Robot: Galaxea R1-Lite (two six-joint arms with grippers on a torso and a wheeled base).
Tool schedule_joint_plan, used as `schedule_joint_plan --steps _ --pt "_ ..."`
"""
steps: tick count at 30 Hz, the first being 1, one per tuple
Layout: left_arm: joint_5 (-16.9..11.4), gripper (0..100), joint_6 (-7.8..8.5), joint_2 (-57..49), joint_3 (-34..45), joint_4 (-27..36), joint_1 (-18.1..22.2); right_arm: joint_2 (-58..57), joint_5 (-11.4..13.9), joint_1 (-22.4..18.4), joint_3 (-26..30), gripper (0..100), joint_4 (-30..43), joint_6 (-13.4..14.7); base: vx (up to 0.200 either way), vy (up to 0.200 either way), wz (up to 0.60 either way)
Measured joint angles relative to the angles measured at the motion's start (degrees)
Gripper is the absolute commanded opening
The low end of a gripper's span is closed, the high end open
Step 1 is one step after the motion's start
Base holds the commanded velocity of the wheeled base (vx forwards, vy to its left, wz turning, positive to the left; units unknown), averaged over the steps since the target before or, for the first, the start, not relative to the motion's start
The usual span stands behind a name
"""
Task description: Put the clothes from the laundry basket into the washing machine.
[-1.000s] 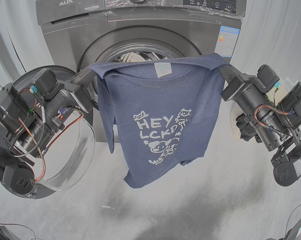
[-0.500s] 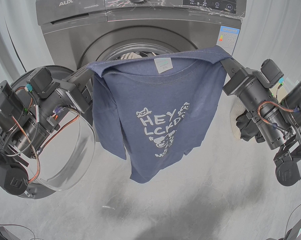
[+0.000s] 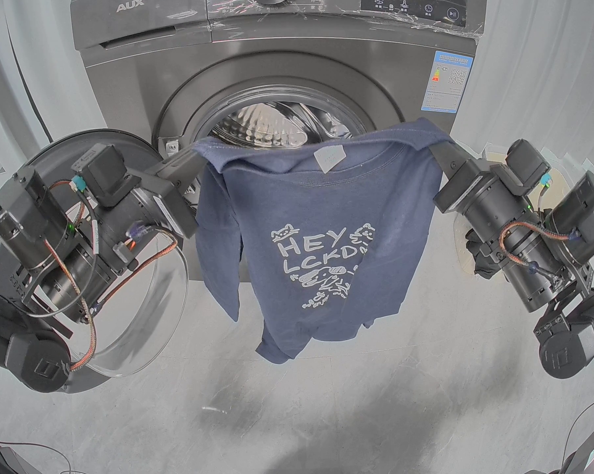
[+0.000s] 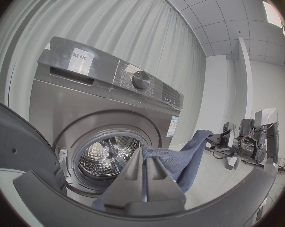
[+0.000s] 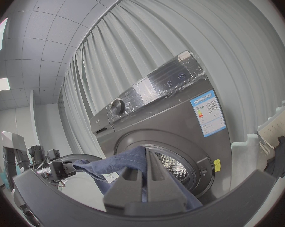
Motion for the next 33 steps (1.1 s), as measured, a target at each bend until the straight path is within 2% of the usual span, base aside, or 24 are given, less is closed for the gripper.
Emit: schedule_joint_plan --steps 22,33 --pt "-0.1 0 -0.29 2.2 1.5 -0.5 -5.3 0.5 -0.1 0.3 4.4 0 -0.2 0.6 0.000 0.000 0.00" --pt "0.7 0 -0.73 3.7 -3.3 -0.1 -7.5 0.6 0.0 2.1 5.4 0 -0.5 0.9 0.000 0.000 0.00"
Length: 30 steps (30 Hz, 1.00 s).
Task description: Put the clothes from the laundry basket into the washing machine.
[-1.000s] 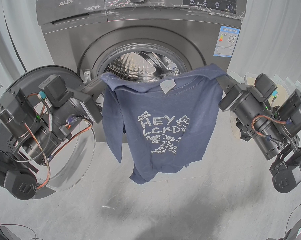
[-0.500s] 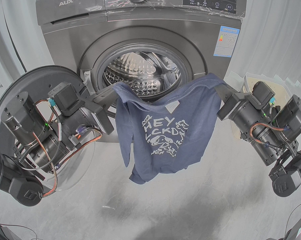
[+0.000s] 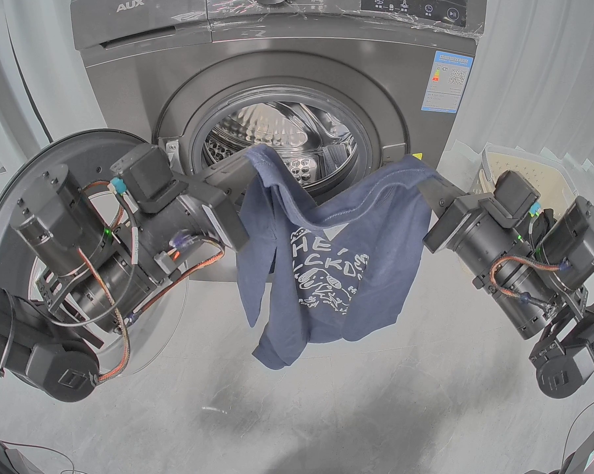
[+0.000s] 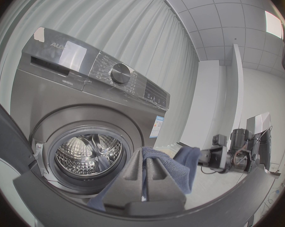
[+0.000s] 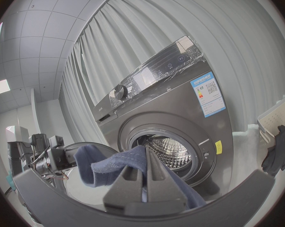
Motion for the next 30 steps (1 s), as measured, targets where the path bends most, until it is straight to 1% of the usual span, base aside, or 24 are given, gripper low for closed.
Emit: schedule_joint_plan --steps 10,11,16,24,27,30 --pt "0.5 0 -0.22 2.2 -4.6 0.5 -0.1 0.0 0.2 2.0 3.8 0 0.0 0.0 0.000 0.000 0.00" --pt "0.6 0 -0.22 2.5 -4.8 0.4 -0.1 0.0 0.2 2.1 4.1 100 0.0 0.0 0.000 0.000 0.00" --pt "1.0 0 -0.24 3.8 -5.6 0.2 0.1 -0.1 0.4 3.3 7.0 100 0.0 0.0 0.000 0.000 0.00" --pt "1.6 0 -0.33 4.5 -7.4 0.5 0.5 -0.1 0.6 6.4 16.1 100 0.3 -0.6 0.000 0.000 0.00" --pt "1.8 0 -0.38 4.5 -7.9 0.4 0.5 0.0 0.6 6.2 18.3 100 0.5 -0.8 0.000 0.000 0.00" --pt "1.8 0 -0.38 4.6 -8.2 0.4 0.5 0.2 0.6 4.6 18.7 100 0.5 -1.1 0.000 0.000 0.00"
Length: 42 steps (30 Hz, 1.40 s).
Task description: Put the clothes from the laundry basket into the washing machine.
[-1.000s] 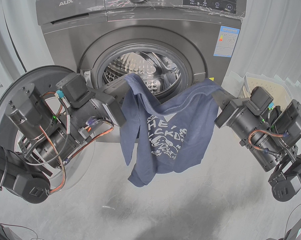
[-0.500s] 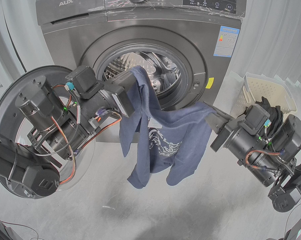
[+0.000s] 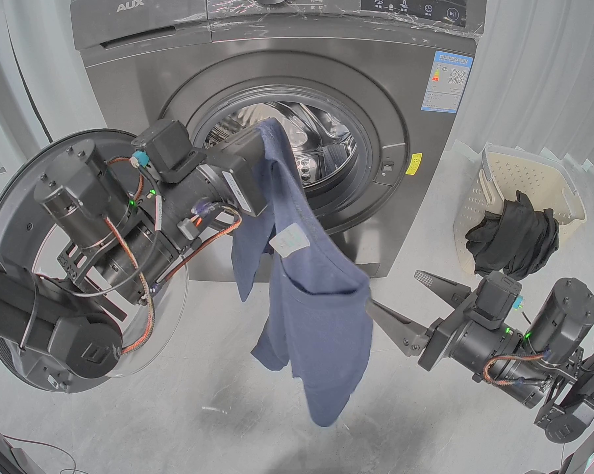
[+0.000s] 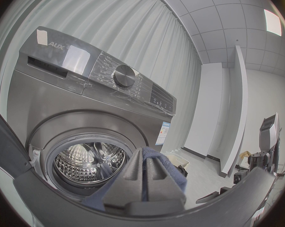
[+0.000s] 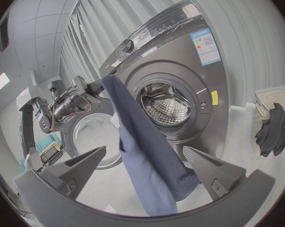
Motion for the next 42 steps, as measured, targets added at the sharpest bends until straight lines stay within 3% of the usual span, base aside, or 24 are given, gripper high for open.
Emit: schedule_joint_plan --steps 6,16,30,42 --pt "0.0 0 0.05 -0.1 -0.3 -0.1 -0.1 1.0 2.0 -3.0 -1.8 100 -0.2 -0.9 0.000 0.000 0.00" --pt "-0.2 0 0.13 -0.6 -0.5 -0.1 -0.5 6.8 3.2 -5.6 -6.0 100 -0.3 -1.3 0.000 0.000 0.00" --pt "-0.6 0 0.22 -1.2 -2.1 0.3 -0.7 22.4 6.0 -2.0 -18.0 100 -0.4 -2.5 0.000 0.000 0.00" --pt "-0.5 0 0.18 -1.9 -2.1 0.3 -1.6 30.3 5.7 -1.7 -27.4 100 -0.1 -2.8 0.000 0.000 0.00"
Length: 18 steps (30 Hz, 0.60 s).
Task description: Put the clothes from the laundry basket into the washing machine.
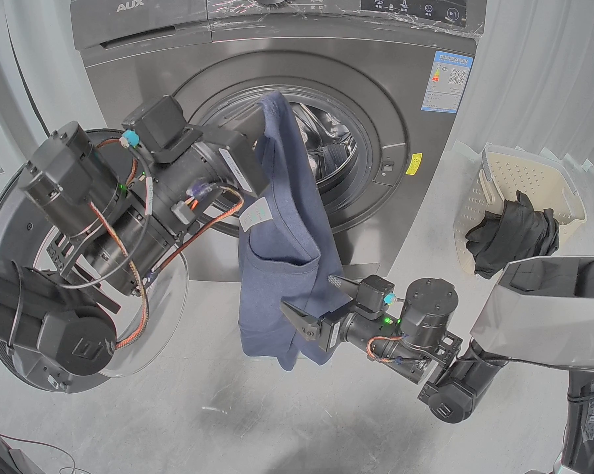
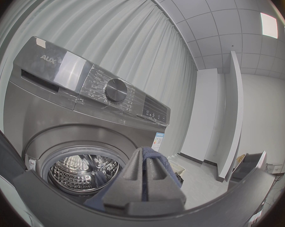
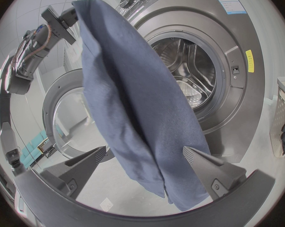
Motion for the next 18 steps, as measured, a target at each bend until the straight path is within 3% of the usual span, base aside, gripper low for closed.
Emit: schedule_joint_plan --steps 18 --pt "0.4 0 -0.05 -1.9 0.4 0.3 -2.0 10.4 -0.3 -4.5 -15.9 100 0.3 -0.1 0.000 0.000 0.00"
